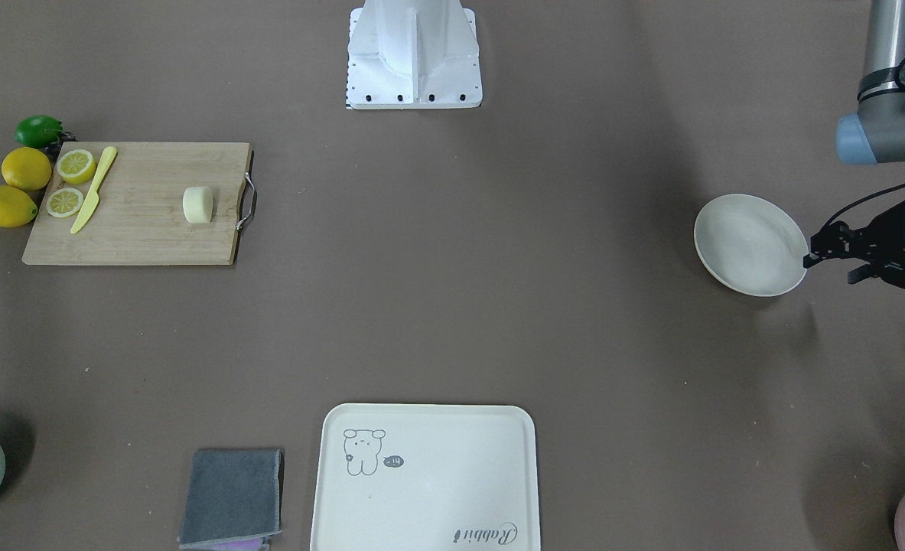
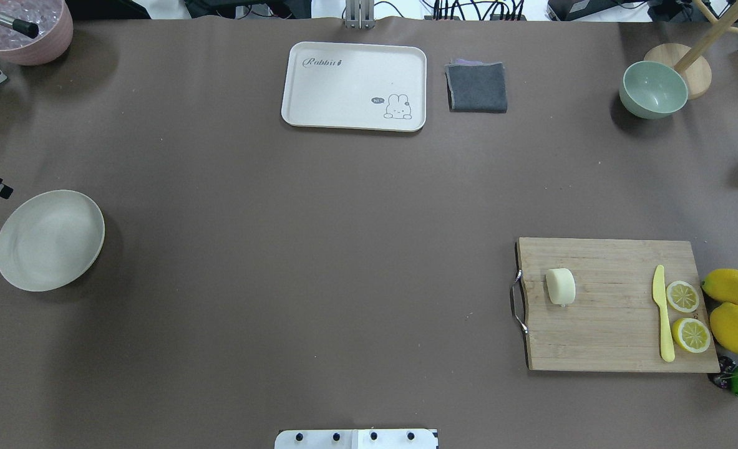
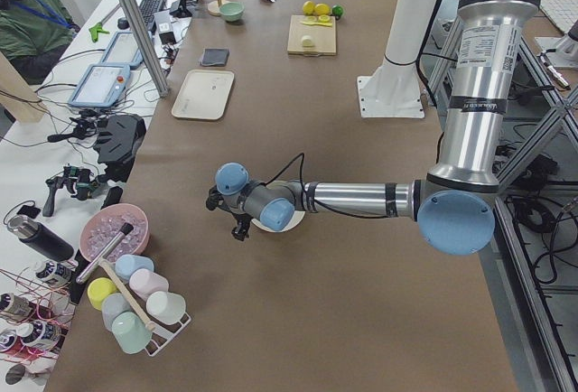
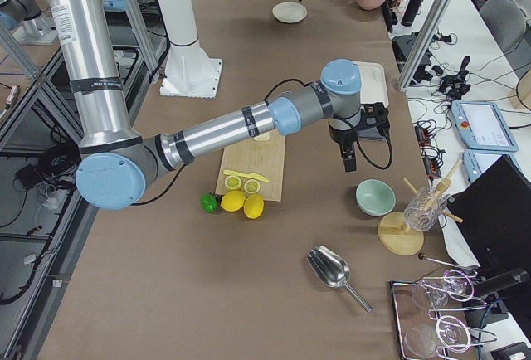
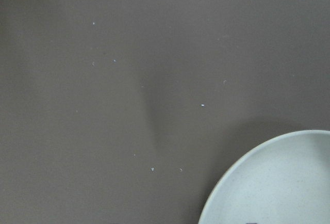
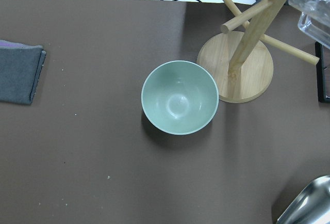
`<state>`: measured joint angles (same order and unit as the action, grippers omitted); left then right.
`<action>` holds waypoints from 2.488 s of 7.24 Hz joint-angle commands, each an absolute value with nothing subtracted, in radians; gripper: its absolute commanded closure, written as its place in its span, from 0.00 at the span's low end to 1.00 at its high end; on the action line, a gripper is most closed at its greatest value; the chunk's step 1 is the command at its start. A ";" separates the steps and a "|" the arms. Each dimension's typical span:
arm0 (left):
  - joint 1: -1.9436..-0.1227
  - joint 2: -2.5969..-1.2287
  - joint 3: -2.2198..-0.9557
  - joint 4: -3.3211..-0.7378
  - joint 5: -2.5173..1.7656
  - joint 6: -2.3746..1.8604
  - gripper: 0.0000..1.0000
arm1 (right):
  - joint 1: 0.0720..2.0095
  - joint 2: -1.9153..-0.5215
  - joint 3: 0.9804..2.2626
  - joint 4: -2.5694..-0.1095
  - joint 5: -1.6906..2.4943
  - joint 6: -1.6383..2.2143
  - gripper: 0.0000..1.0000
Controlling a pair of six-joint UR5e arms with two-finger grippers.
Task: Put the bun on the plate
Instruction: 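Reach the left gripper to the white plate rim and grip it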
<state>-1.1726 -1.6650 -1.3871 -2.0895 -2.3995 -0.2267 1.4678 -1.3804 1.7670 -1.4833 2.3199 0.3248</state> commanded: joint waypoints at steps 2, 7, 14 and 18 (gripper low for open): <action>-1.137 -1.661 -1.381 -2.094 -2.398 -0.221 0.27 | 1.470 -1.385 1.775 -1.483 2.318 0.325 0.00; -1.115 -1.660 -1.371 -2.117 -2.395 -0.219 1.00 | 1.470 -1.387 1.790 -1.483 2.296 0.327 0.00; -1.146 -1.667 -1.564 -2.112 -2.522 -0.479 1.00 | 1.477 -1.394 1.804 -1.485 2.279 0.327 0.00; -0.998 -1.923 -1.604 -2.115 -2.415 -0.893 1.00 | 1.476 -1.404 1.798 -1.485 2.290 0.327 0.00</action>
<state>-1.0747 -1.8487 -1.5950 -2.1130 -2.4849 -0.7700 1.4758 -1.4042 1.7969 -1.4849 2.2880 0.3268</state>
